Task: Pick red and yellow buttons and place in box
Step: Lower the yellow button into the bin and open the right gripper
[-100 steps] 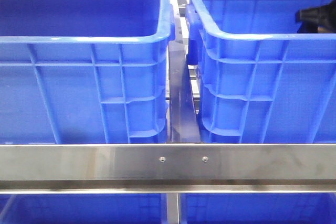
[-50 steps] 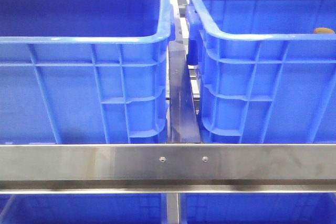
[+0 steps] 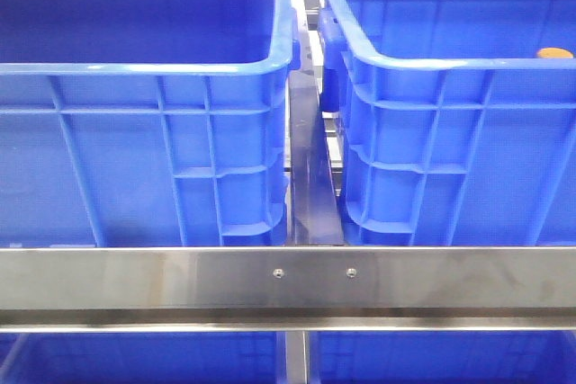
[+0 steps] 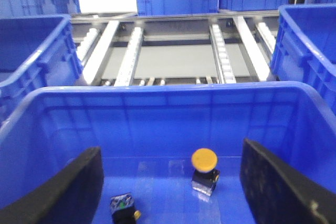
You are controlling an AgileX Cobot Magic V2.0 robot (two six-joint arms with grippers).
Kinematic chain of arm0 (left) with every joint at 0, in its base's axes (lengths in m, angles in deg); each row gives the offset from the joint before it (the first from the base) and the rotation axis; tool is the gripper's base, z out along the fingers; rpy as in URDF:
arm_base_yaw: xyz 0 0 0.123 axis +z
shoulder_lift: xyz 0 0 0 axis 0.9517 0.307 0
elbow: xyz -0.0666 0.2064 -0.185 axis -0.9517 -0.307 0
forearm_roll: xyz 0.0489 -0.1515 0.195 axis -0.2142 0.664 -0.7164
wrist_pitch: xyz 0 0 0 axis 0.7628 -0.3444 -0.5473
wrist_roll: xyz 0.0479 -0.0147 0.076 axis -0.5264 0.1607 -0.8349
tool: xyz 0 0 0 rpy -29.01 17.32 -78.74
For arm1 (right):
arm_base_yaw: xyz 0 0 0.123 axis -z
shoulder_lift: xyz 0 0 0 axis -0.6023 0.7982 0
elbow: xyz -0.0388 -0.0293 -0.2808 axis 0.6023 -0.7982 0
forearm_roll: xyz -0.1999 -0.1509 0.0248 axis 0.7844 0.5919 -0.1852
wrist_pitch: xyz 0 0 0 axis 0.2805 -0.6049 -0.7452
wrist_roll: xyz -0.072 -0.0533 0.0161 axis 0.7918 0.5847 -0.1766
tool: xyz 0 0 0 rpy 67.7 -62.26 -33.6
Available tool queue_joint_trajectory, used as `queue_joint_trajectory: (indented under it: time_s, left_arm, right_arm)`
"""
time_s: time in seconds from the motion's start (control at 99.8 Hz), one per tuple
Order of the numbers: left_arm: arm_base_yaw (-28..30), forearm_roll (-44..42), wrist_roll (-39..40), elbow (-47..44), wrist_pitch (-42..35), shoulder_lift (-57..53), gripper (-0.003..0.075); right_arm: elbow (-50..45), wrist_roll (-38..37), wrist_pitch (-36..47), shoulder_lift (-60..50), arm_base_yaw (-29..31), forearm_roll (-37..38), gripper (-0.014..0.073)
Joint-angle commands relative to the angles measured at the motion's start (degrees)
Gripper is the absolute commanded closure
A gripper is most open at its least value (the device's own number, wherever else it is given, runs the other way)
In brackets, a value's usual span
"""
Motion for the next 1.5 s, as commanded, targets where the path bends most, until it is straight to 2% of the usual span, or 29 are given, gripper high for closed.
queue_joint_trajectory:
  time_s: [0.0,0.201,0.561,1.494]
  left_arm:
    - [-0.5,-0.8,0.1,1.4,-4.0,0.6,0.0739]
    - [-0.5,-0.8,0.1,1.4,-4.0,0.6,0.0739]
    - [-0.5,-0.8,0.1,1.4,-4.0,0.6,0.0739]
    - [-0.5,-0.8,0.1,1.4,-4.0,0.6,0.0739]
  right_arm:
    - [-1.5,0.6,-2.2,-4.6,0.1,-4.0,0.0069]
    - [-7.3,0.6,-2.7,-13.9,0.1,-4.0,0.0199]
    - [-8.8,0.6,-3.0,-17.1,0.1,-4.0,0.0665]
    - [-8.8,0.6,-3.0,-17.1,0.1,-4.0,0.0661]
